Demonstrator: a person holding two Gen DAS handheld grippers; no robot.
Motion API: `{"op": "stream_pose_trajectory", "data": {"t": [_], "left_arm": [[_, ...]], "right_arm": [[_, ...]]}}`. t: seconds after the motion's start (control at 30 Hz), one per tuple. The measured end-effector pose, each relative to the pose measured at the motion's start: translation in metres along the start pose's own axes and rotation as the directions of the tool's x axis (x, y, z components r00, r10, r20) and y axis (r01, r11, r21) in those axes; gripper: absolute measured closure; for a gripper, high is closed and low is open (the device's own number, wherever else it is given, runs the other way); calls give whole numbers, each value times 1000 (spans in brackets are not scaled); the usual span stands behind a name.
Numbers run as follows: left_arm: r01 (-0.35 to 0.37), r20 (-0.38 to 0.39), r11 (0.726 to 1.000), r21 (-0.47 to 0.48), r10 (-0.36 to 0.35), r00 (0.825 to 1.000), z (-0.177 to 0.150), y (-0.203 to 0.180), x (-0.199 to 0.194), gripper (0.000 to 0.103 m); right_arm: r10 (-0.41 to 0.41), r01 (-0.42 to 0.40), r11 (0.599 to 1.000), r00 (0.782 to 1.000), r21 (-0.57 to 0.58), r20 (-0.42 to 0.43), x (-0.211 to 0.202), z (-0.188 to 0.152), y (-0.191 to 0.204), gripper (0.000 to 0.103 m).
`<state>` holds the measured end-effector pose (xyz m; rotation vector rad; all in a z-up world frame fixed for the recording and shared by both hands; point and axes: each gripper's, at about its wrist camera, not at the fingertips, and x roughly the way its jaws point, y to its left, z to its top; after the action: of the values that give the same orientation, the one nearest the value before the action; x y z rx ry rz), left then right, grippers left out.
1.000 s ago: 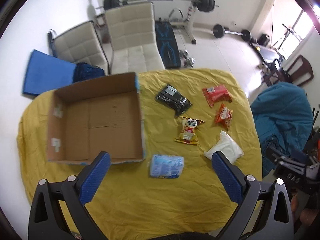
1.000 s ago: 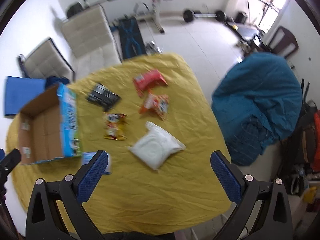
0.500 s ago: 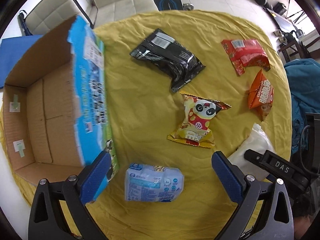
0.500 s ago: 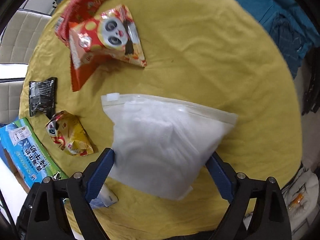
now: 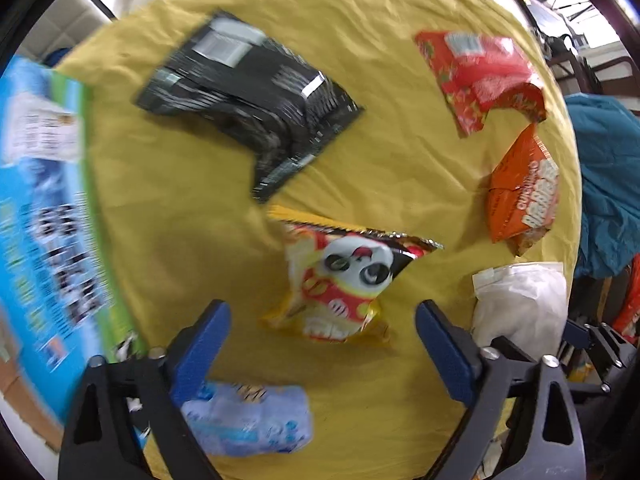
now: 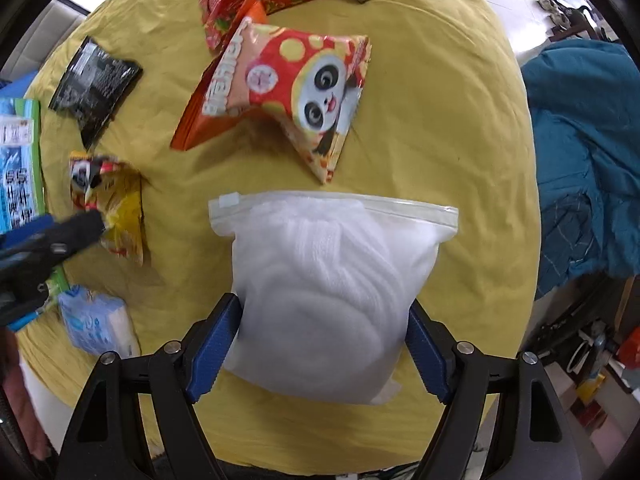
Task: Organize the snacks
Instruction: 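Grasp the white cotton bag with the right gripper while the left grasps the yellow panda bag, then carry both bags into the box and open both grippers to release them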
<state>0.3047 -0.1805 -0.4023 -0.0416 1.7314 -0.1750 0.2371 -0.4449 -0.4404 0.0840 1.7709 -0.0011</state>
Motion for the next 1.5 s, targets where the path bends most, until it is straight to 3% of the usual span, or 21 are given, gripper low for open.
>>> {"op": "stream_pose_trajectory", "data": {"t": [0.07,0.13,0.27,0.37,0.57,0.93,1.27,1.5], "left_arm": [[9,-18,1000,-4,-9,1000,4,-1,11,44],[5,-27,1000,-2,-5,1000,6,-2,21,53],[16,-8,999,-30,-16,1000,5,2,28,56],[1,22,999,-36,-1,1000,-4,-1,28,61],[-21,63,998,-64,25,998,-41,-3,17,64],[-37,208,997,-71,51,977,-95,-12,-39,65],[-17,331,995,-102,50,942,-97,23,-119,65],[60,400,990,-124,-5,916,-109,69,-173,65]], "right_arm": [[-6,6,1000,1000,21,13,-4,3,0,20],[-8,7,999,1000,53,20,-1,3,-1,19],[-11,8,996,1000,87,27,0,10,-5,19],[-17,11,995,998,100,58,3,-1,-3,24],[-24,15,995,995,99,93,-9,-27,-7,36],[8,-18,998,984,58,177,-65,-66,15,39],[83,-70,996,955,-56,285,-139,-92,51,39],[150,-102,984,921,-149,359,-197,-101,114,39]]}}
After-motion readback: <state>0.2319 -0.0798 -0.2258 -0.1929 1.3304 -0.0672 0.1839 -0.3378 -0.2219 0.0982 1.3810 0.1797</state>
